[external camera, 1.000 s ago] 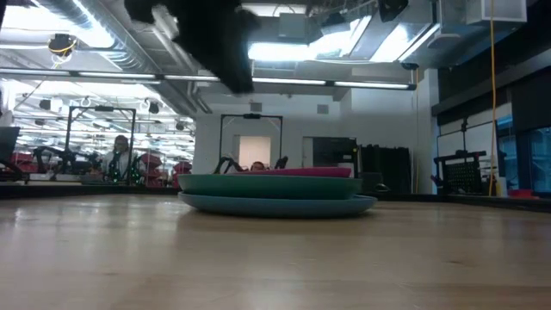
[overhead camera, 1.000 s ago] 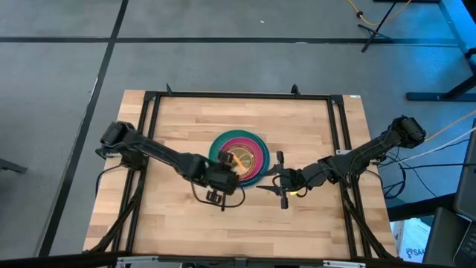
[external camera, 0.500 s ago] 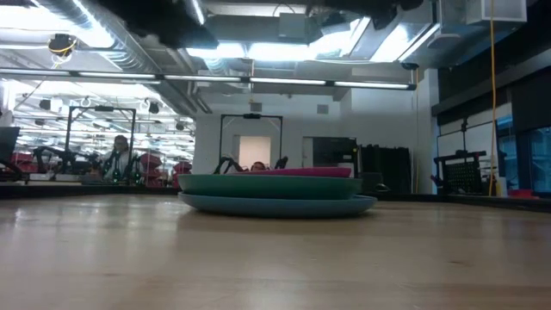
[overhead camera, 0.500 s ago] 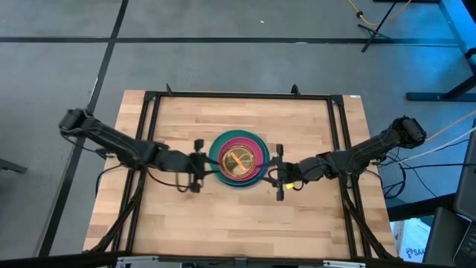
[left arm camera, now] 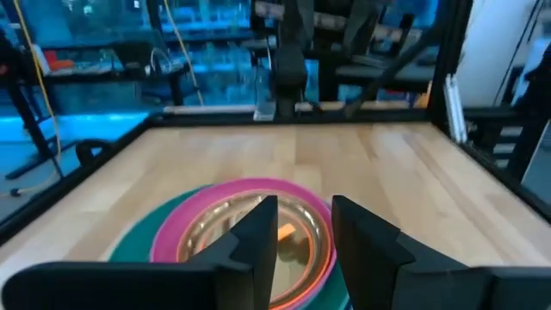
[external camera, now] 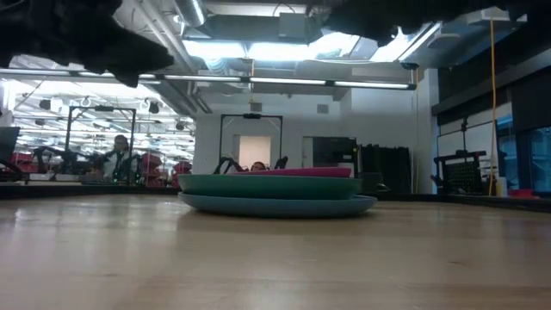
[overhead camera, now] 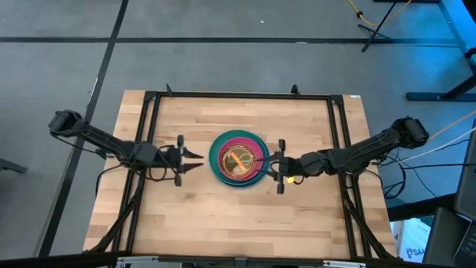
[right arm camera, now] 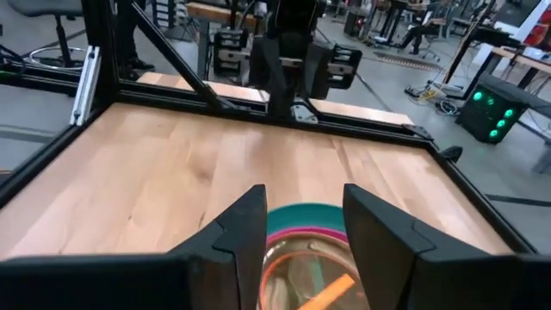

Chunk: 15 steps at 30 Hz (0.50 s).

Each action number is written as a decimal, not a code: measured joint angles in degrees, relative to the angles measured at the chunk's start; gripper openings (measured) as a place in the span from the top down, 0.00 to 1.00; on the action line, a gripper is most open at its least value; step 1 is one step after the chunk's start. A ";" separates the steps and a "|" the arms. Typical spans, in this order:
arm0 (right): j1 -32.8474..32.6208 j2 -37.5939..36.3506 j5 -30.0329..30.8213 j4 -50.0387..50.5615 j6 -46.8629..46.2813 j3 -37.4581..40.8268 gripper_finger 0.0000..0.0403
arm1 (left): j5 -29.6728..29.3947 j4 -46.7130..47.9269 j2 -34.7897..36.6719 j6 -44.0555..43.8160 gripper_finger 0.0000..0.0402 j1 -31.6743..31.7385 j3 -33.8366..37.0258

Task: Stack plastic plates
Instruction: Return to Home Position

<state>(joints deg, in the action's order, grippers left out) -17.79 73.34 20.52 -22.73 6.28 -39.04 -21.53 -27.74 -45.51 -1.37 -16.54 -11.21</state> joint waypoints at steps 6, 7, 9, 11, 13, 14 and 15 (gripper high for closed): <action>1.84 -8.46 -1.67 -2.15 -2.20 8.33 0.63 | 1.65 -0.10 13.38 -0.02 0.74 3.35 6.38; 2.32 -10.12 -2.69 -3.23 -2.85 10.27 0.63 | 2.59 0.06 15.55 -0.02 0.74 3.98 7.32; 3.68 -13.86 -4.64 -5.63 -3.57 14.46 0.63 | 3.31 1.25 19.80 -0.02 0.74 5.22 8.97; 5.59 -17.65 -6.80 -8.36 -4.72 18.54 0.63 | 3.33 2.86 23.55 -0.07 0.74 6.36 10.17; 7.87 -21.39 -9.03 -10.48 -6.25 22.44 0.63 | 3.38 6.24 26.85 -0.75 0.74 7.39 10.80; 8.98 -23.31 -10.28 -10.74 -7.28 24.21 0.63 | 3.48 8.22 28.21 -1.06 0.74 7.86 10.76; 9.99 -25.35 -11.15 -10.60 -7.87 25.81 0.63 | 3.54 10.07 29.43 -1.36 0.74 8.29 10.74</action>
<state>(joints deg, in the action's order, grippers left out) -7.80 47.99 9.37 -33.33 -1.58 -13.23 -18.00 -17.67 -16.08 -2.72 -8.25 -0.47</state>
